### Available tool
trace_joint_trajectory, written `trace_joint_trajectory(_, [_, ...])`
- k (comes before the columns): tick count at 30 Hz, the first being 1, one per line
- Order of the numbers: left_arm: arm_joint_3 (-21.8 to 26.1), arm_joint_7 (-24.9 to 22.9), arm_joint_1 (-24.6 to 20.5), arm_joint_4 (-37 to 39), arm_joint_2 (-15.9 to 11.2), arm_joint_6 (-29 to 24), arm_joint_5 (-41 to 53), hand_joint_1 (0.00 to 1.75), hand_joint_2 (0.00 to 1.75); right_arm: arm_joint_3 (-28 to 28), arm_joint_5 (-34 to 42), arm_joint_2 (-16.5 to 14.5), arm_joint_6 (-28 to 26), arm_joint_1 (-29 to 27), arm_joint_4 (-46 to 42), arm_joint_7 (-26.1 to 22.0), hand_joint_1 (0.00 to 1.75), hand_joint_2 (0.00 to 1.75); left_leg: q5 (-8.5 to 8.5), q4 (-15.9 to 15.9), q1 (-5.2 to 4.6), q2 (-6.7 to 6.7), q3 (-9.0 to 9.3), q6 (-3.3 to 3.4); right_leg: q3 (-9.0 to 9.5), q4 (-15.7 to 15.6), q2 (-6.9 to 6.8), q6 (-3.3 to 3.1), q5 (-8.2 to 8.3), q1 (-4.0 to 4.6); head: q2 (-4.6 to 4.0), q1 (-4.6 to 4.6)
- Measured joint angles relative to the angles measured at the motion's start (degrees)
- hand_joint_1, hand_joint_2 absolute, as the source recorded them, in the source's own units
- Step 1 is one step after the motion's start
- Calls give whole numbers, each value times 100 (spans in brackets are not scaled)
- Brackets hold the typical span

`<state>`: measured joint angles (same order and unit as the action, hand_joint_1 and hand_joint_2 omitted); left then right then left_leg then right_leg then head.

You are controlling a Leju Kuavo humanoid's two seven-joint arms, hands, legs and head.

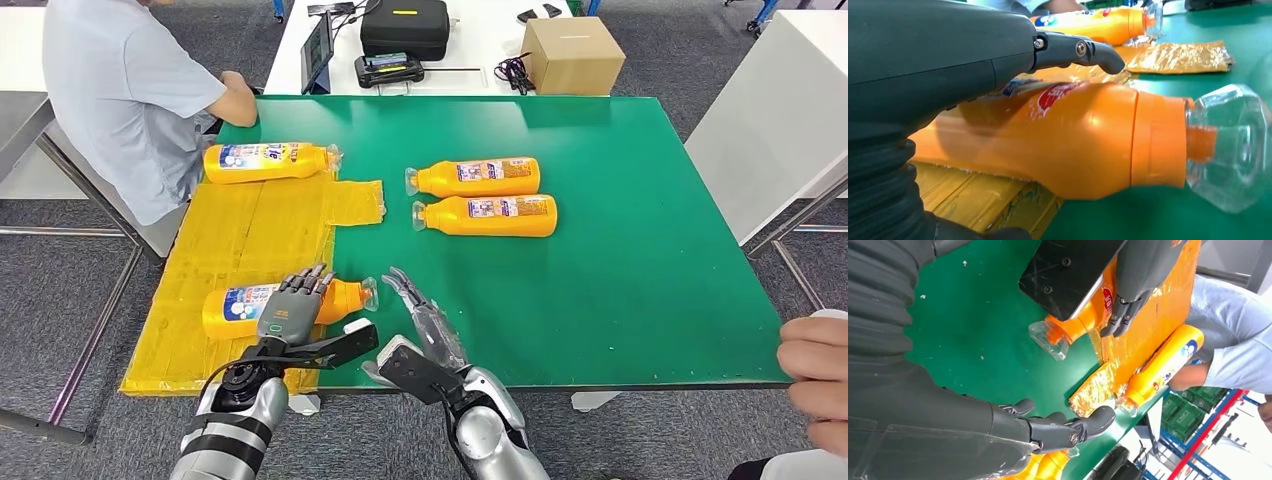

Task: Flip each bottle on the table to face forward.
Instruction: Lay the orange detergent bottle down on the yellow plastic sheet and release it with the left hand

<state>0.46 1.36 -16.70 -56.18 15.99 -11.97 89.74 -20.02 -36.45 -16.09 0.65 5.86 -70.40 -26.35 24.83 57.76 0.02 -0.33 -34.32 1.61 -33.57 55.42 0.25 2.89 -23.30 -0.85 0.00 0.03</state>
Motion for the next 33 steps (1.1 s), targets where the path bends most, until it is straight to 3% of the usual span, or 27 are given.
trace_joint_trajectory(15, [-85, 210, -158, 433, 15, -235, -49, 0, 175, 131, -49, 2, -126, 84, 266, -52, 0, 175, -22, -1, -1, -26, 37, 5, 46, -2, -28, -1, 2, 0, 0, 0])
trace_joint_trajectory(25, [-564, 386, 475, -826, 133, -326, -352, 0, 175, 189, -162, -24, -282, -147, -44, -92, 0, 175, -21, 2, -1, -19, 4, 4, 7, -2, -26, 2, 3, 0, 0, -1])
trace_joint_trajectory(33, [-864, 538, 884, -1913, 132, -840, -811, 0, 175, 239, -133, -174, -440, -475, -767, -290, 0, 175, -20, 1, 0, -17, -16, 4, -14, -1, -26, 1, 2, 2, 0, -3])
